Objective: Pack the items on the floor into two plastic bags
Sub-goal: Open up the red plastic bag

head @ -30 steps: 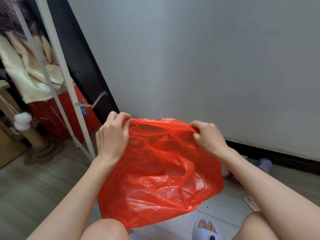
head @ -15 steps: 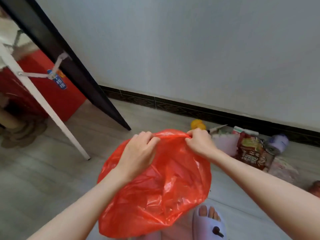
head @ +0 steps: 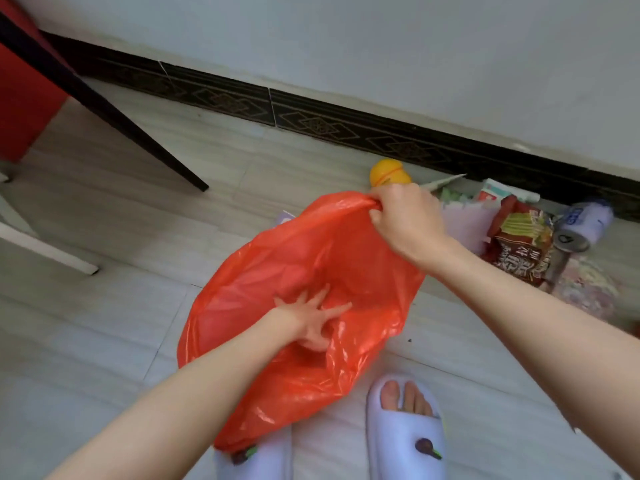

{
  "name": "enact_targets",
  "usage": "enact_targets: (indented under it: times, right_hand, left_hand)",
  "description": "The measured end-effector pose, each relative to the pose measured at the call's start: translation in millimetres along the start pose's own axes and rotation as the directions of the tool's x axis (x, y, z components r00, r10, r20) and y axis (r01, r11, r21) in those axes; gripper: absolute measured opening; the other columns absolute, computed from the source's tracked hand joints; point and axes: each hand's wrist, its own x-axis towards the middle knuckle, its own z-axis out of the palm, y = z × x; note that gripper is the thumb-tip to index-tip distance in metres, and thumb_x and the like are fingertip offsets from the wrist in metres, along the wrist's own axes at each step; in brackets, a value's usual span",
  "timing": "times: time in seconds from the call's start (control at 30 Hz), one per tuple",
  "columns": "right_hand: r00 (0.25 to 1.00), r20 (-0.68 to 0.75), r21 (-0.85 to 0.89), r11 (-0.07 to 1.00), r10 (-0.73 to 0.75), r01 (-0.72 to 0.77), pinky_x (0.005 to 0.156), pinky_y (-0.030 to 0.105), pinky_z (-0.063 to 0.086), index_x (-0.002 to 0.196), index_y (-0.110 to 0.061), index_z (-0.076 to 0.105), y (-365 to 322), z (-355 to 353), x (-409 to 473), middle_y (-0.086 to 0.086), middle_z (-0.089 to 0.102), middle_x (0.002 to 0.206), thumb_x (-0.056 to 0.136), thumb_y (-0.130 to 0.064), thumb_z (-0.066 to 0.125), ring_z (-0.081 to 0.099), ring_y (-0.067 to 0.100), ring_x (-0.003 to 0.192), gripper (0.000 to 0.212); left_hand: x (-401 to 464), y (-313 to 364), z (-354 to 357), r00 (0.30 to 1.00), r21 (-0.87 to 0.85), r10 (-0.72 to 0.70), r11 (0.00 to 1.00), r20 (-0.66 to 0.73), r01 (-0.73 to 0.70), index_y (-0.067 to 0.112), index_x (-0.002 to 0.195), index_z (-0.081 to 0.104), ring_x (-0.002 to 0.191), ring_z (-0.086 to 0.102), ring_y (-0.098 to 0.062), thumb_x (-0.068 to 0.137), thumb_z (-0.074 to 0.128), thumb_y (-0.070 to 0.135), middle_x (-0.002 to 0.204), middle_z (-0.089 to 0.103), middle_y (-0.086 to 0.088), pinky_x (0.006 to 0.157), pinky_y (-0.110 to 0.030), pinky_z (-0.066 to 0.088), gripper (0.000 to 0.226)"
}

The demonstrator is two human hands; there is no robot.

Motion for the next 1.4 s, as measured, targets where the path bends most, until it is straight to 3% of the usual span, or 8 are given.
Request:
enact_targets:
  times: [0.3,0.37,0.5,0.57,0.8,1.1,1.3,1.4]
  right_hand:
    - [0.989,0.015,-0.096,0.985,-0.144,0.145,0.068,0.039,0.039,0.108,-0.019,0.062,-13,-3,-12,0.011,0.063,0.107,0.086,-0.022,0.047,0.057,0.038,0.101,0.026]
    - [0.983,0.052,-0.078,0.98,-0.178,0.181,0.072,0.04,0.042,0.113,-0.02,0.06,-19,0,-14,0.009,0.062,0.11,0.087,-0.023,0.048,0.056,0.037,0.103,0.029]
    - [0.977,0.061,0.069,0.978,-0.203,0.199,0.084,0.043,0.04,0.127,-0.015,0.049,-30,9,-14,0.013,0.053,0.119,0.087,-0.022,0.052,0.05,0.036,0.11,0.041]
    - [0.978,-0.002,0.061,0.976,-0.209,0.208,0.093,0.045,0.034,0.135,-0.012,0.04,-34,13,-13,0.014,0.046,0.129,0.083,-0.022,0.06,0.044,0.035,0.118,0.056]
    - [0.885,-0.284,-0.094,0.929,-0.37,0.359,0.103,0.059,0.031,0.123,-0.011,0.054,-48,21,-43,0.02,0.049,0.134,0.06,-0.028,0.078,0.045,0.037,0.125,0.07]
    - [0.954,0.069,-0.059,0.953,-0.293,0.297,0.078,0.04,0.041,0.12,-0.018,0.056,-50,35,-21,0.008,0.053,0.121,0.09,-0.016,0.046,0.048,0.031,0.11,0.031]
    - [0.933,-0.06,0.054,0.933,-0.354,0.357,0.08,0.038,0.037,0.116,-0.022,0.061,-94,24,5,0.007,0.055,0.114,0.091,-0.027,0.044,0.048,0.03,0.108,0.031]
    - [0.91,-0.161,-0.015,0.923,-0.381,0.384,0.079,0.038,0.034,0.115,-0.021,0.06,-119,16,19,0.008,0.052,0.114,0.09,-0.031,0.045,0.045,0.029,0.108,0.031]
  left_hand:
    - [-28,-21,13,0.975,0.302,-0.222,0.927,-0.028,0.22,0.048,0.14,-0.013,0.139,-0.01,-0.042,0.087,0.048,0.051,0.153,-0.023,-0.004,0.096,-0.075,-0.003,0.08]
    - [-34,-25,15,0.961,0.225,-0.276,0.935,-0.024,0.274,0.043,0.144,-0.003,0.14,0.002,-0.043,0.091,0.044,0.037,0.156,-0.009,-0.007,0.099,-0.073,0.0,0.071]
    - [-36,-40,23,0.91,-0.168,-0.179,0.978,-0.374,0.124,0.024,0.144,0.02,0.125,0.043,-0.036,0.094,0.038,0.026,0.145,0.035,-0.016,0.104,-0.048,0.034,0.053]
    - [-31,-42,27,0.922,-0.187,-0.06,0.982,-0.383,-0.014,0.026,0.145,0.016,0.135,0.03,-0.033,0.093,0.044,0.033,0.153,0.017,-0.012,0.107,-0.046,0.03,0.06]
    - [-8,-30,42,0.966,-0.091,-0.117,0.991,-0.232,0.098,0.05,0.141,-0.001,0.138,-0.023,-0.032,0.078,0.054,0.055,0.153,-0.023,0.0,0.097,-0.077,0.007,0.083]
    - [-23,-43,42,0.954,-0.013,-0.228,0.973,-0.196,0.229,0.052,0.139,-0.004,0.14,-0.015,-0.035,0.077,0.045,0.068,0.152,-0.026,0.002,0.095,-0.078,-0.003,0.081]
    - [-58,-89,48,0.896,-0.136,-0.365,0.93,-0.252,0.34,0.046,0.143,-0.002,0.141,-0.013,-0.032,0.088,0.039,0.058,0.154,-0.02,0.003,0.101,-0.071,-0.001,0.069]
    - [-69,-99,37,0.784,-0.447,-0.361,0.886,-0.505,0.12,0.027,0.145,0.02,0.141,0.016,-0.031,0.096,0.037,0.035,0.155,0.01,-0.009,0.112,-0.052,0.019,0.053]
